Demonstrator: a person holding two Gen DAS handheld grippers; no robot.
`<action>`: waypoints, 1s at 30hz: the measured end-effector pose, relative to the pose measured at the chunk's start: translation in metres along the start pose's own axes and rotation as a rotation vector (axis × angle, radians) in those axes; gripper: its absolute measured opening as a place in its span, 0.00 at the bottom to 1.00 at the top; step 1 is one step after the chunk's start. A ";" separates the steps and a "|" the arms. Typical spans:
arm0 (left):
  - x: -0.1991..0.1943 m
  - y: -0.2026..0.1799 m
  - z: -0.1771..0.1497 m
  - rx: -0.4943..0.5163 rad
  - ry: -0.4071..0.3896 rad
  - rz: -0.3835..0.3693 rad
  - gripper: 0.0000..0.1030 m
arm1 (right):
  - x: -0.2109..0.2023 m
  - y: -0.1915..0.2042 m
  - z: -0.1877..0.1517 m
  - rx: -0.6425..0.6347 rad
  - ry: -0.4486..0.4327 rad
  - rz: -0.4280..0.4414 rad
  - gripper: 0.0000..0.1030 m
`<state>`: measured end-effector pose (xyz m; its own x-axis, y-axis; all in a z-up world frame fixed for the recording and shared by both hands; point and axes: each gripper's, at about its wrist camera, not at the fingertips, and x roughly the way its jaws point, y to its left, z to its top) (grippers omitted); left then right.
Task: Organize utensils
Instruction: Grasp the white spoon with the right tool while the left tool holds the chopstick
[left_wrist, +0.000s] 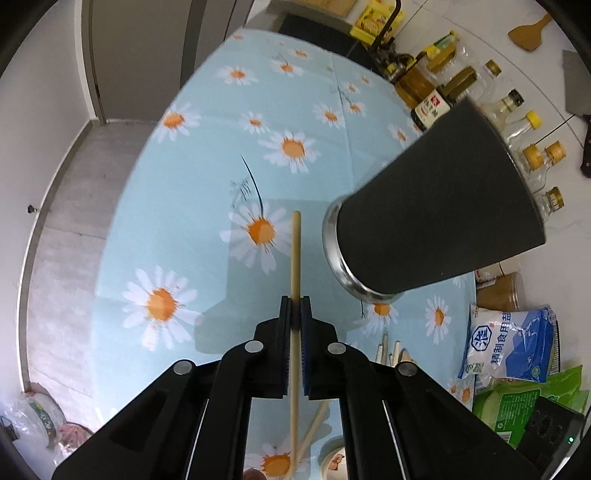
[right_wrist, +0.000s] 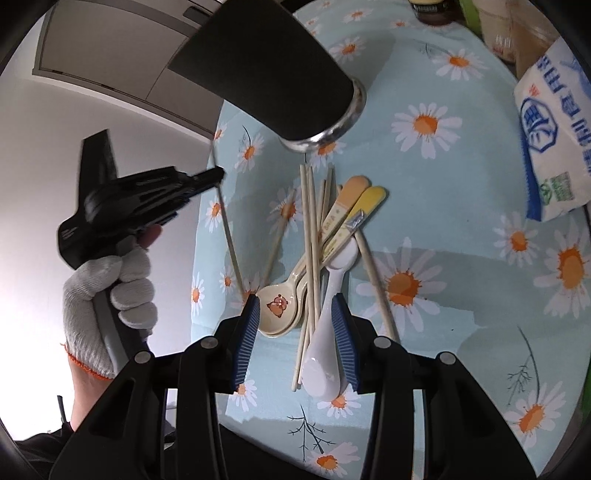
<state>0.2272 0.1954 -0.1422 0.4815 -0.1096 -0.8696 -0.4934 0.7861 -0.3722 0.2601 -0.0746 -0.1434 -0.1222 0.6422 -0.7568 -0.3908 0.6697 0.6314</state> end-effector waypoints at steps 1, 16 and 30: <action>-0.001 -0.001 0.000 -0.002 -0.004 -0.001 0.04 | 0.004 -0.003 0.001 0.010 0.015 0.004 0.41; -0.015 0.013 -0.013 -0.019 -0.005 -0.037 0.04 | 0.046 -0.037 0.008 0.076 0.153 0.032 0.36; -0.022 0.025 -0.025 -0.027 0.005 -0.035 0.04 | 0.058 -0.046 -0.004 0.059 0.165 0.166 0.17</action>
<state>0.1863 0.2021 -0.1409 0.4951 -0.1400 -0.8575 -0.4956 0.7651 -0.4111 0.2676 -0.0700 -0.2169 -0.3296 0.6791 -0.6559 -0.2994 0.5837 0.7548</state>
